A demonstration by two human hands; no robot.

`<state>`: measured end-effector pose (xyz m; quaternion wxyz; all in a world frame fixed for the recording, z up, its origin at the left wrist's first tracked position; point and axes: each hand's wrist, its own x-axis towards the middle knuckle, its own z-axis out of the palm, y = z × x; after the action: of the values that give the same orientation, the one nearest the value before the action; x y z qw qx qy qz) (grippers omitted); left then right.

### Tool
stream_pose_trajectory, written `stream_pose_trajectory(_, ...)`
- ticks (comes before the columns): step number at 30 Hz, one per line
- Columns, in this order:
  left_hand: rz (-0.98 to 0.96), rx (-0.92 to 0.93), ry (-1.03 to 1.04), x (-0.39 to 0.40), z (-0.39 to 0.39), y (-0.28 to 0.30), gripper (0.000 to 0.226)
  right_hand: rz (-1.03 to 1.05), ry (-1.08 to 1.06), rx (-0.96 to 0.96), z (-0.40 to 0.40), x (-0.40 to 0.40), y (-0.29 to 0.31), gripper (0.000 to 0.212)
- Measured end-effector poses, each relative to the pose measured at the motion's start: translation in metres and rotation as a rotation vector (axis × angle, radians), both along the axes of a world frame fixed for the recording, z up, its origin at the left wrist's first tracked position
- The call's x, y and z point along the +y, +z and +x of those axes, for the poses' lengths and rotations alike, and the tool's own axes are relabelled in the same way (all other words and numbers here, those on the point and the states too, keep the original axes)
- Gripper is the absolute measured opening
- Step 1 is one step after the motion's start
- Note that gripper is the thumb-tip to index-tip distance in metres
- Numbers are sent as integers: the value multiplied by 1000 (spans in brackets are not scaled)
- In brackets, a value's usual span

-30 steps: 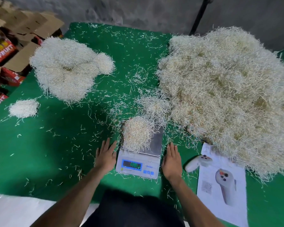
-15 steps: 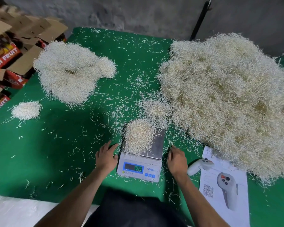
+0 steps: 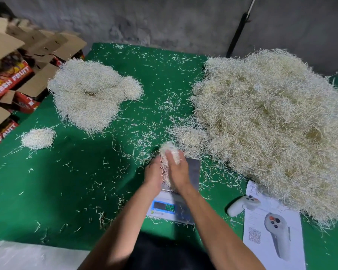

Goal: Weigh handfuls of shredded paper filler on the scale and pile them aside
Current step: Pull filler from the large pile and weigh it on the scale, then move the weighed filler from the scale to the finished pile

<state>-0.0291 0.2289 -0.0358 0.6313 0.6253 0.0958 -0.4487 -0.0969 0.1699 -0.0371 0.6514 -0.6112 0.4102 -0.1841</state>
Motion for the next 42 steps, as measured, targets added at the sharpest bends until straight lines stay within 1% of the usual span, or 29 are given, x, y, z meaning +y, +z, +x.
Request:
stream_pose_trajectory(1,-39,85,31,-1,2,-3,52,108,-123,-35,7,-1,3,85)
stream_pose_trajectory(3,-35,126,52,-1,1,-4,55,203,-282,-26,20,-4,11,89)
stream_pose_trajectory(5,-121,132,-14,0,-1,1,52,192,-330,-59,27,6,16,75)
stream_pose_trajectory(7,-230,144,-70,2,11,10,49,7,-206,-104,25,27,21,42)
stream_pose_trajectory(8,-208,47,-90,4,21,14,49,-157,-121,-90,21,32,20,34)
stream_pose_trajectory(9,-172,-90,-84,5,31,16,47,-338,-43,-72,16,33,17,35)
stream_pose_trajectory(11,-212,-85,-8,6,37,24,36,-668,117,-24,15,22,13,45)
stream_pose_trajectory(12,-256,-33,26,5,36,26,31,-732,181,-22,18,19,17,49)
stream_pose_trajectory(14,-303,134,-48,10,29,16,36,-673,251,-70,27,20,27,54)
stream_pose_trajectory(16,-263,322,-203,15,27,17,43,-582,182,-42,35,10,32,46)
stream_pose_trajectory(17,-224,327,-306,17,31,24,37,-530,155,-2,35,2,33,44)
stream_pose_trajectory(18,-262,310,-366,17,43,29,27,-470,152,32,33,-7,33,45)
stream_pose_trajectory(20,-247,71,-307,10,71,36,57,-446,174,51,28,-15,32,46)
stream_pose_trajectory(21,-288,105,-214,7,80,40,54,-511,199,36,30,-11,31,45)
stream_pose_trajectory(22,-338,132,-94,7,85,41,41,-622,248,19,35,-3,29,46)
stream_pose_trajectory(23,-266,42,-90,5,83,43,42,-738,304,-10,42,7,28,48)
stream_pose_trajectory(25,1,-297,-313,1,71,45,35,-836,306,-32,62,8,35,55)
stream_pose_trajectory(27,110,-510,-599,3,69,47,50,-782,260,62,74,-14,46,62)
stream_pose_trajectory(28,129,-461,-537,0,78,55,51,-768,260,93,74,-26,50,61)
stream_pose_trajectory(29,80,-420,-487,-2,91,62,49,-770,273,88,73,-32,51,61)
stream_pose_trajectory(30,-68,-165,-331,-6,107,70,51,-783,285,58,71,-34,48,61)
stream_pose_trajectory(31,-234,102,-233,-9,121,75,62,-811,295,40,72,-31,44,63)
stream_pose_trajectory(32,-347,214,-216,-11,132,78,79,-855,309,58,74,-26,40,63)
stream_pose_trajectory(33,-351,361,-160,-11,141,82,92,-892,342,112,78,-23,36,62)
stream_pose_trajectory(34,-307,386,-234,-10,146,84,96,-919,393,205,81,-24,33,58)
stream_pose_trajectory(36,-64,212,-582,-6,153,87,87,-948,527,503,80,-35,25,52)
stream_pose_trajectory(38,92,20,-760,2,170,86,69,-852,583,735,75,-52,14,43)
stream_pose_trajectory(40,114,-98,-645,11,193,81,49,-712,563,825,76,-62,5,36)
stream_pose_trajectory(42,156,-187,-433,23,209,72,44,-495,517,780,96,-67,12,47)
